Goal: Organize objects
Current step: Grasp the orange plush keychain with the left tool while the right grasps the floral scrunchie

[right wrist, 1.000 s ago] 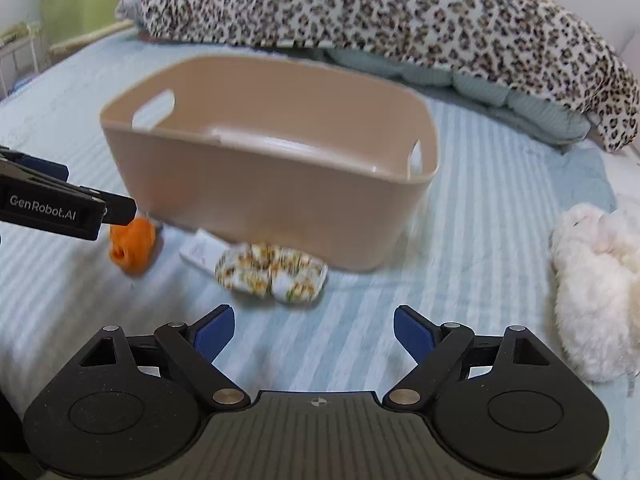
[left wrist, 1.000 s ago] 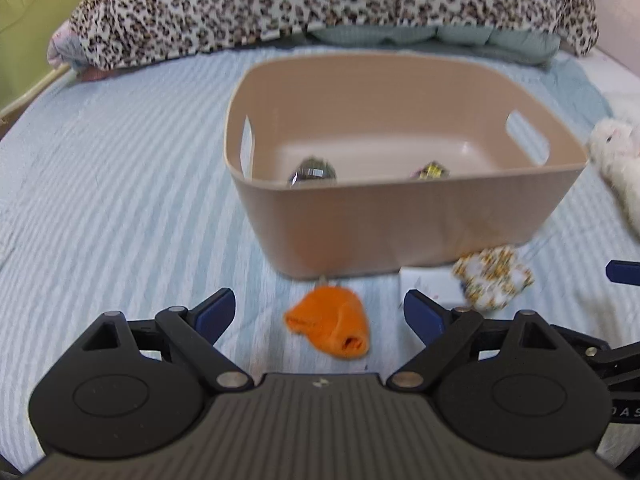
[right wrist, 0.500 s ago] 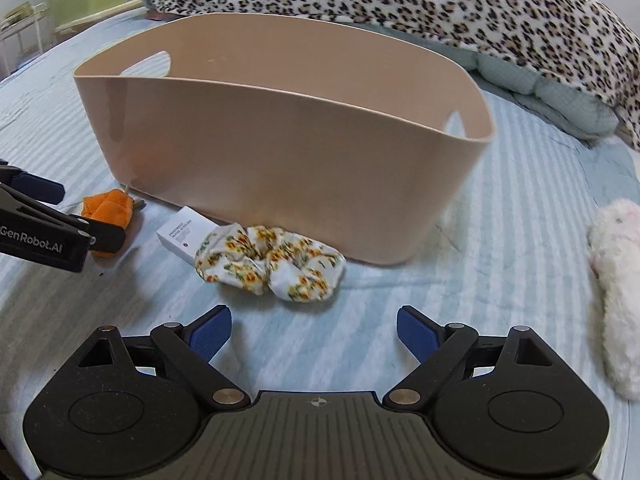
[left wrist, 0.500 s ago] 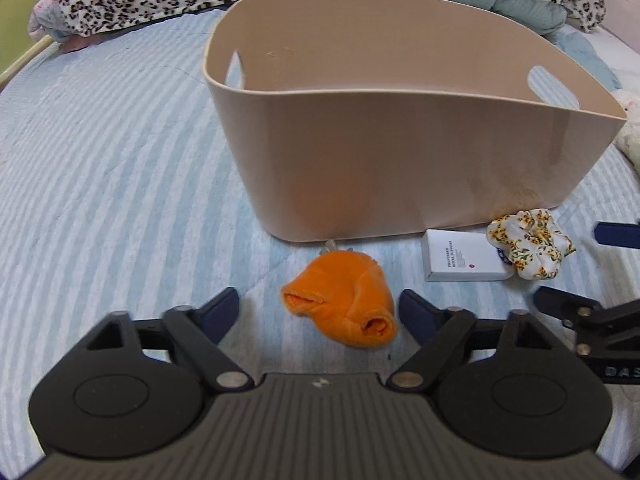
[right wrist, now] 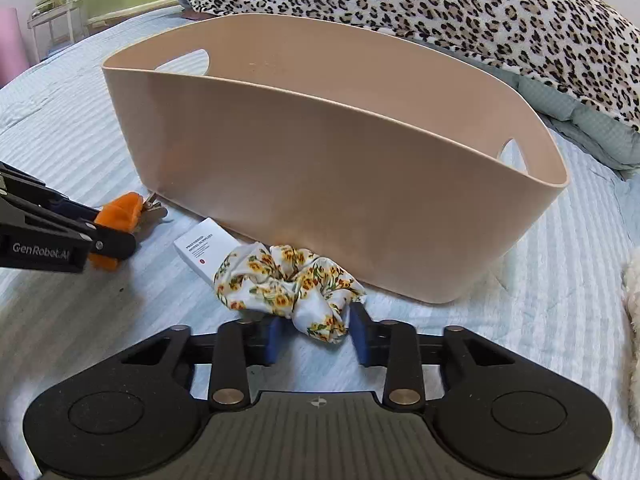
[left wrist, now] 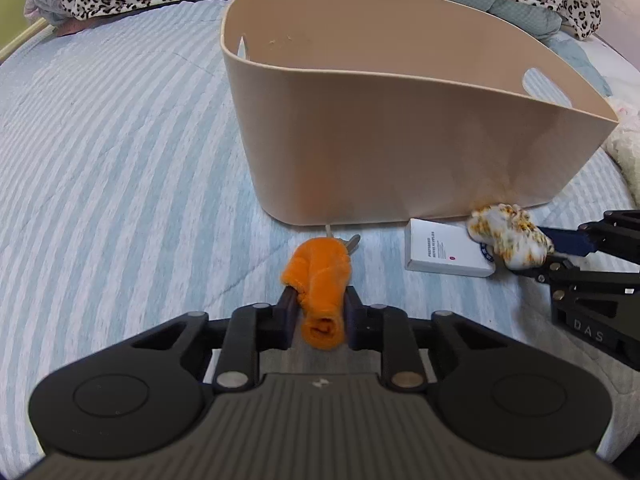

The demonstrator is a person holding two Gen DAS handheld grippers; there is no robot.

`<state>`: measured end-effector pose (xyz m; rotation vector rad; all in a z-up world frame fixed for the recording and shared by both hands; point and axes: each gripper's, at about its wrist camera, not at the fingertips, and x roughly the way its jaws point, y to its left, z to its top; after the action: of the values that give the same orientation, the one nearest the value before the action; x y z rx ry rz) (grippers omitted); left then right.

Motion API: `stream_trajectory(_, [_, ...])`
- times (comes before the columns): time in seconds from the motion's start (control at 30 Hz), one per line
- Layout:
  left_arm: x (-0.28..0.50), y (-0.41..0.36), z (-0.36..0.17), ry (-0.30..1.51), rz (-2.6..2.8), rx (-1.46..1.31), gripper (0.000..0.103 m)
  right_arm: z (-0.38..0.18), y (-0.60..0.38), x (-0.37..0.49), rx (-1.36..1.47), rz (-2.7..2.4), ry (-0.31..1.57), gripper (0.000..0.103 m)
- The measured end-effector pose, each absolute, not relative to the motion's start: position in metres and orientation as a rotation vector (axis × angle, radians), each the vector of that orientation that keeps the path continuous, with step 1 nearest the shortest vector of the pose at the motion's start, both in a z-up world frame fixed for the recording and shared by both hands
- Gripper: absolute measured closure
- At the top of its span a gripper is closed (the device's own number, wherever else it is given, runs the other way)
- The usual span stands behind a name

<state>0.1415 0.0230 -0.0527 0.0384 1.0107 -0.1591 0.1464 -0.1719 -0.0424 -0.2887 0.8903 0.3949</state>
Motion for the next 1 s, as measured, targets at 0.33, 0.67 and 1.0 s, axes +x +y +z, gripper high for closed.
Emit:
stream_trajectory(0.33, [0.134,0.025,-0.045,1.056,-0.162,0.036,0.08,-0.039,-0.175,0.132,-0.293,0.408,0.888,0.092])
stream_trajectory(0.67, [0.113,0.032,-0.045,1.053,-0.124,0.043,0.064,-0.034,-0.18,0.122,-0.284,0.403,0.886,0.092])
stream_trajectory(1.0, [0.102,0.024,-0.029,0.992,-0.138,0.092,0.094,-0.025,-0.185,0.108,-0.264,0.401,0.866,0.092])
